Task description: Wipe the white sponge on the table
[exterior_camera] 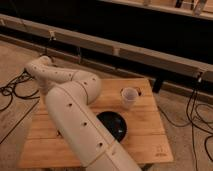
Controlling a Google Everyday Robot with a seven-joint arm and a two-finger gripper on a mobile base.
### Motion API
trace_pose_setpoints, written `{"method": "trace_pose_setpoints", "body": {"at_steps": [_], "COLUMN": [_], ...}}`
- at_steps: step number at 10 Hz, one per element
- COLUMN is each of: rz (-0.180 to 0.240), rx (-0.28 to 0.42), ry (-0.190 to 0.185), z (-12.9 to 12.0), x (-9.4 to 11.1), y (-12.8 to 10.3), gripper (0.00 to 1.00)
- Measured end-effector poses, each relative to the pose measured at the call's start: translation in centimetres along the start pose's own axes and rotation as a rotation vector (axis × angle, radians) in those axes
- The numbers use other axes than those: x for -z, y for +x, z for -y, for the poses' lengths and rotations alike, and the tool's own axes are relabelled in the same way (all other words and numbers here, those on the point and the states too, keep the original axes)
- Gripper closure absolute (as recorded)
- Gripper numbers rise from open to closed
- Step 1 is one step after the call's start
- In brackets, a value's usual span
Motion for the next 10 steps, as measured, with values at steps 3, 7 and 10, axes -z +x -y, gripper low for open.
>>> {"method": "trace_pose_setpoints", "body": {"at_steps": [3,7,10], "rz": [-0.065,-0.072,-0.055], "rx": [-0.035,-0.199,-0.279], "ry": [-0.026,-0.01,0.02], "z": [0.1,6.7,11.1], "x": [-1.9,-2.4,-1.8], "y": [5.3,8.2,7.9], "gripper": [1.0,1.0,1.0]}}
